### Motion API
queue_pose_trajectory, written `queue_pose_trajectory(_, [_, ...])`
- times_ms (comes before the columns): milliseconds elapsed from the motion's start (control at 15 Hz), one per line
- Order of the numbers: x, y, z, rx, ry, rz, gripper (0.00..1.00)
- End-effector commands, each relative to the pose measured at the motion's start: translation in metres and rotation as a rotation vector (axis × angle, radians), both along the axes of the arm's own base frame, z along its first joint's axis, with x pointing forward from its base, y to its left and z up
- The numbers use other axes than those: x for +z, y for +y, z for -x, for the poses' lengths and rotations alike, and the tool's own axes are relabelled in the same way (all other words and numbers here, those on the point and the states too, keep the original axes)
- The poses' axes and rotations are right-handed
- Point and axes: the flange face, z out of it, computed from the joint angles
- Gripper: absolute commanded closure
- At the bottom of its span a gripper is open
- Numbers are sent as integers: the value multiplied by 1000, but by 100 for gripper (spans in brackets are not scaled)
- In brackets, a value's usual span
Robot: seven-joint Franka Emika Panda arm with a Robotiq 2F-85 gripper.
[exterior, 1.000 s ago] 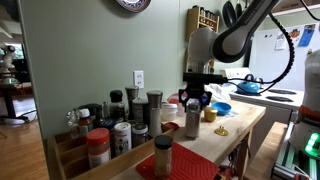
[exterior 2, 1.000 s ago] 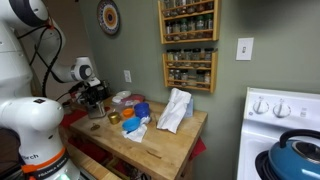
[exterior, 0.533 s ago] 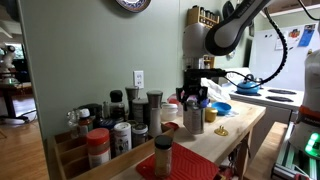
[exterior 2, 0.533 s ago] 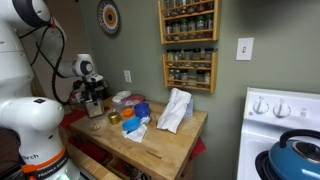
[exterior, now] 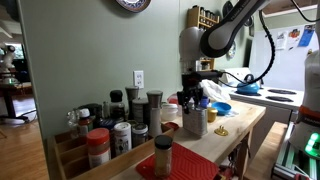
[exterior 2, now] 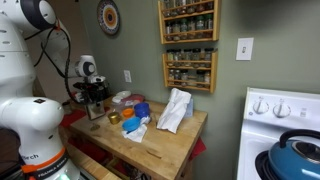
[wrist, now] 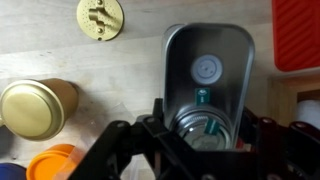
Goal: Twist the tin on the table
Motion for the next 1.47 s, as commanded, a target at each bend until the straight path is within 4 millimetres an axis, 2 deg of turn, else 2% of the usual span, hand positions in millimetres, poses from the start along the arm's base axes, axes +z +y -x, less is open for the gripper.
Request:
queue_pose_trajectory(0, [1,-5,-6,64,-19,-22,59])
queue_pose_trajectory(400, [-2,-14,-10,75,-55,-43,59])
queue_pose_trajectory(1000, [-12,-28,10,59,-58,-47,59])
queue_pose_trajectory(1067, [-11,-29,10,42,-69,-48,31])
queue_pose_trajectory(1133, [-7,-29,12,65,-80,-57,8])
queue_pose_trajectory(1267, [4,-30,15,77,-93,-55,6])
queue_pose_trajectory(1333, [11,-31,17,78,-102,-52,1])
queue_pose_trajectory(1400, [22,-32,20,88,-107,-46,0])
